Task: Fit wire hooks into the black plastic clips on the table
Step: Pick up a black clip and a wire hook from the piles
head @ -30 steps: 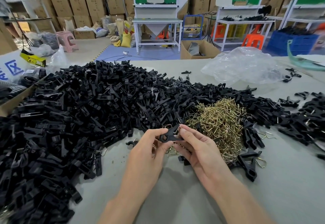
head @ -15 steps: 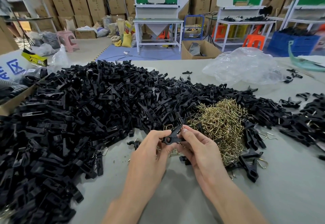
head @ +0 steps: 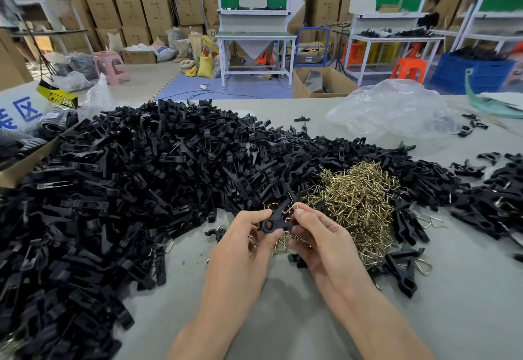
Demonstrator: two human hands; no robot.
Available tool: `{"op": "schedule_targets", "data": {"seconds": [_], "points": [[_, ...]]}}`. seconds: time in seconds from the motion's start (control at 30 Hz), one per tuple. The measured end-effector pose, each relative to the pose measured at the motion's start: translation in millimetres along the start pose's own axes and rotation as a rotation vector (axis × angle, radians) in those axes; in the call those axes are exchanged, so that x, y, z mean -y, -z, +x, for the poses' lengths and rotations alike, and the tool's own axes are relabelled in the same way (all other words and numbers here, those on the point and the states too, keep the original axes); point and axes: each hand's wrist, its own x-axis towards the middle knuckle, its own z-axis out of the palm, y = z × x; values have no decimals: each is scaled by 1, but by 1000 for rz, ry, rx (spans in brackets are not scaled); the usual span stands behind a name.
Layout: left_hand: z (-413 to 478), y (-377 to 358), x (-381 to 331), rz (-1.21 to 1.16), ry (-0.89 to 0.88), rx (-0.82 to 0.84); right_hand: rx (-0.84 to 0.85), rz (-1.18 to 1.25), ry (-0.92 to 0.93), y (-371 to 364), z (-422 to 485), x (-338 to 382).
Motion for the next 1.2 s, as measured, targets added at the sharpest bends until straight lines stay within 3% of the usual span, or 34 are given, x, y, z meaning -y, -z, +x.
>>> {"op": "schedule_targets", "data": {"seconds": [0.23,0.6,0.83,1.03,1.2], "points": [[0,1,-2,4,-27,3,17,2,52,5,7,0],[1,4,-3,-12,-32,13,6,-265,199,11,3,4],[1,5,-1,1,-21,27,89,-193,185,11,4,5],[2,7,0,17,-27,47,142,-382,203,18,4,11],[1,8,-3,32,-46,68,150,-381,98,25,7,13]]}}
